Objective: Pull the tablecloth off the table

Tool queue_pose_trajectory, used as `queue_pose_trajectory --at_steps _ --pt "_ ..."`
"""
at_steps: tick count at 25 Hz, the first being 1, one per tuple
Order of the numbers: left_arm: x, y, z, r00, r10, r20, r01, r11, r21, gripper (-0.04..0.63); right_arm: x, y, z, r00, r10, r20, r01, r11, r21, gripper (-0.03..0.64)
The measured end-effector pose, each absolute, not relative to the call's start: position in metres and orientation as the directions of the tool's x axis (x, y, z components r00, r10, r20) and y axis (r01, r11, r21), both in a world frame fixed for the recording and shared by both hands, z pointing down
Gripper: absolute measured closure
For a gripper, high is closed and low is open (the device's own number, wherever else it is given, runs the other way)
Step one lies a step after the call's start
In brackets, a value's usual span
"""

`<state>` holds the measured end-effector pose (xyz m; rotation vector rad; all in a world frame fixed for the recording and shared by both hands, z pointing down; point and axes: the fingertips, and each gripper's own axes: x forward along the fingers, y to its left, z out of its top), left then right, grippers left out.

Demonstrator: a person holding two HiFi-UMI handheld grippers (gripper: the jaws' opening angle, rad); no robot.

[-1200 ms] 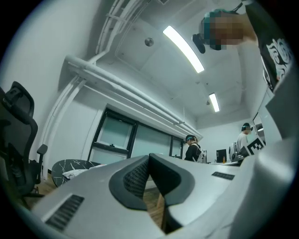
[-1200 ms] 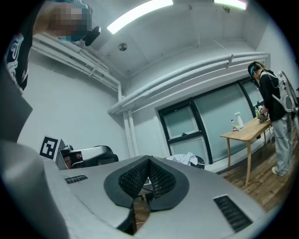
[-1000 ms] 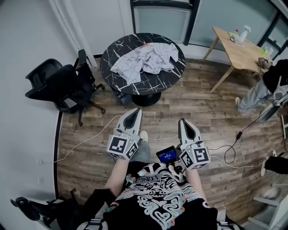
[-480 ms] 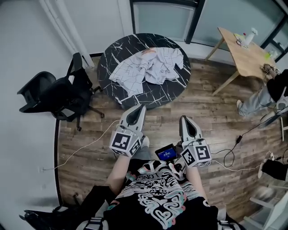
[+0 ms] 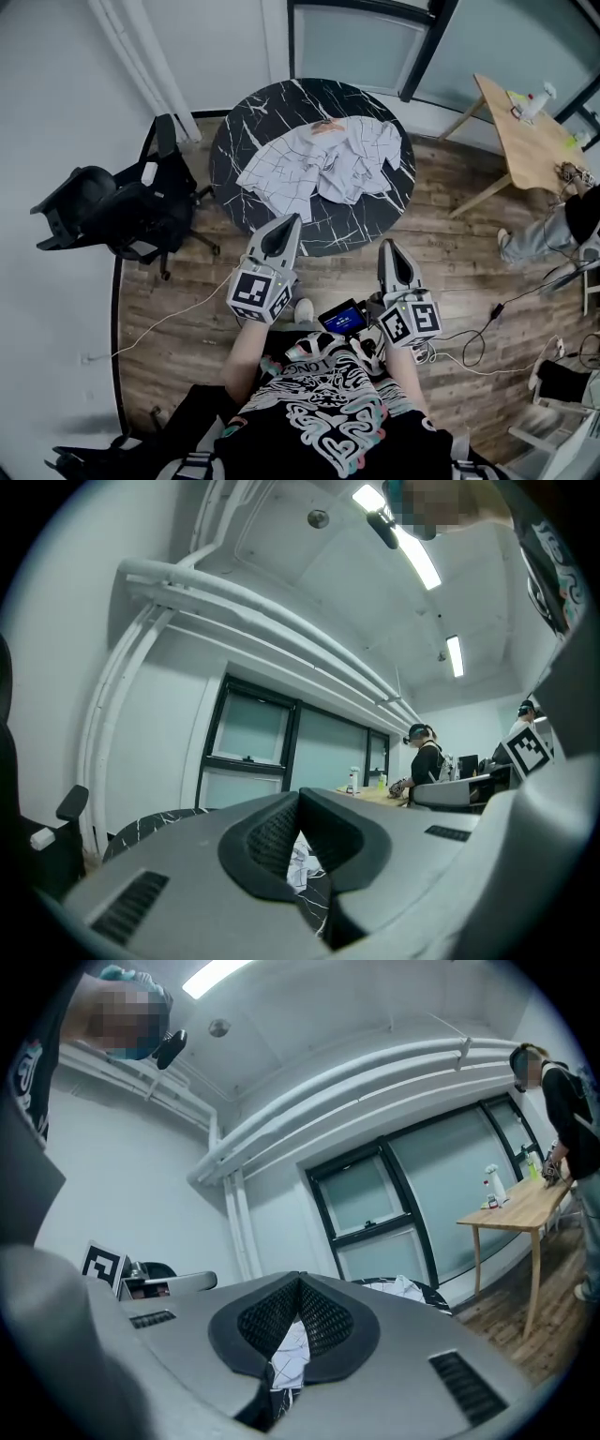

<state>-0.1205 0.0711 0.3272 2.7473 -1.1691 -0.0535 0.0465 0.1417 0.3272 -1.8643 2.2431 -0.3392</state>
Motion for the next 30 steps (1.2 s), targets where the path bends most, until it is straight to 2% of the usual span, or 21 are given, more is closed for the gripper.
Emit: queue_pose_trajectory --at_steps 10,17,27,30 --pt "-0.121 0.029 0.340 0.696 -0.716 0.054 -0.714 -0.682 0.159 0.583 0.048 0.106 0.325 -0.155 -0.988 -0.010 -0.947 0.152 -0.283 0.600" --pt "-0.118 0.010 0.333 0.683 -0.729 0.048 -0.729 -0.678 0.095 0.583 0.049 0.090 0.317 -0.172 -0.984 -0.044 -0.951 0.178 -0.252 0.600" --pt "-0.130 -0.040 0.311 0.612 -0.790 -0.025 -0.782 -0.609 0.131 0.584 0.075 0.045 0.309 -0.138 -0.989 -0.045 -0.978 0.144 -0.154 0.600" --pt "-0.124 -0.053 0.314 0.612 -0.791 -0.008 -0.785 -0.608 0.124 0.584 0.084 0.032 0.309 -0.134 -0.990 -0.052 -0.978 0.141 -0.153 0.600"
